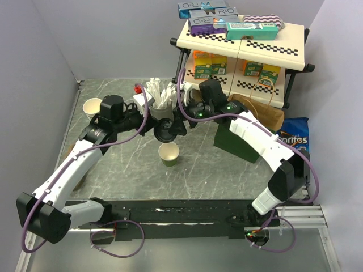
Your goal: Pack the takeout coffee
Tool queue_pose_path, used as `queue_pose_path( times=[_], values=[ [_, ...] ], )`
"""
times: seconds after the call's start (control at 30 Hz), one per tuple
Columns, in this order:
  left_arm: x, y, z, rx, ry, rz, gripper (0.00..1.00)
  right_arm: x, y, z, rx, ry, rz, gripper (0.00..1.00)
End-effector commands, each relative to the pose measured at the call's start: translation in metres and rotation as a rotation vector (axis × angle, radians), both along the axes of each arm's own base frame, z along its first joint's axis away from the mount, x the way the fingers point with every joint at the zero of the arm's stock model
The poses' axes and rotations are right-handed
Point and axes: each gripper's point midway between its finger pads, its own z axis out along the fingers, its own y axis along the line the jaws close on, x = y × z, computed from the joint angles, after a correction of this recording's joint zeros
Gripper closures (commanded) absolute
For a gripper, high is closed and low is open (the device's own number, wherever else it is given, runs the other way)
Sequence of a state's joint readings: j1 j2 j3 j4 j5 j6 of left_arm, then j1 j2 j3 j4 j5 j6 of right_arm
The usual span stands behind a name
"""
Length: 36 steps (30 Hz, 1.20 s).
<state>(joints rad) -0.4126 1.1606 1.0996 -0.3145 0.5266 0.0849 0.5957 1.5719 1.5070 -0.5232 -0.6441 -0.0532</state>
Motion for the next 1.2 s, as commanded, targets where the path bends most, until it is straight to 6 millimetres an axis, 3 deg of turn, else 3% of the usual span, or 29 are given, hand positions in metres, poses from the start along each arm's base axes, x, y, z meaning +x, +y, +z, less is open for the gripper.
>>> queue_pose_path(
  times=[0.0,0.33,0.47,0.57,0.6,0.73,0.97,1.1,1.13,1.17],
  values=[
    [-0.002,-0.006,0.019,-0.007,-0.112,-0.055,0.99,0.0,0.006,0.016,0.05,0.037,0.015,0.07],
    [0.004,-0.01,0.024,-0.019,-0.138,-0.02,0.99,-0.013,0.015,0.028,0.142,0.03,0.151,0.49],
    [0.004,-0.013,0.025,-0.026,-0.139,-0.022,0.98,-0.012,0.016,0.027,0.151,0.038,0.155,0.56],
    [0.004,-0.014,0.027,-0.028,-0.139,-0.017,0.83,-0.009,0.017,0.027,0.15,0.034,0.147,0.6],
    [0.004,-0.013,0.026,-0.025,-0.136,-0.018,0.72,-0.006,0.017,0.026,0.142,0.02,0.136,0.66],
    [0.001,-0.01,0.026,-0.01,-0.139,-0.012,0.61,0.005,0.014,0.019,0.108,-0.009,0.088,0.82],
    [-0.009,0.007,0.036,0.019,-0.14,0.049,0.37,0.015,0.008,0.009,0.056,-0.077,0.062,0.83],
    [-0.024,0.032,0.068,-0.016,-0.219,0.154,0.24,0.023,-0.003,-0.004,-0.026,-0.245,0.092,0.81],
    [-0.024,0.037,0.067,-0.022,-0.223,0.183,0.23,0.024,0.0,-0.001,-0.026,-0.311,0.1,0.81],
    [-0.024,0.042,0.069,-0.03,-0.226,0.216,0.21,0.024,-0.004,-0.018,-0.064,-0.336,0.099,0.81]
  ],
)
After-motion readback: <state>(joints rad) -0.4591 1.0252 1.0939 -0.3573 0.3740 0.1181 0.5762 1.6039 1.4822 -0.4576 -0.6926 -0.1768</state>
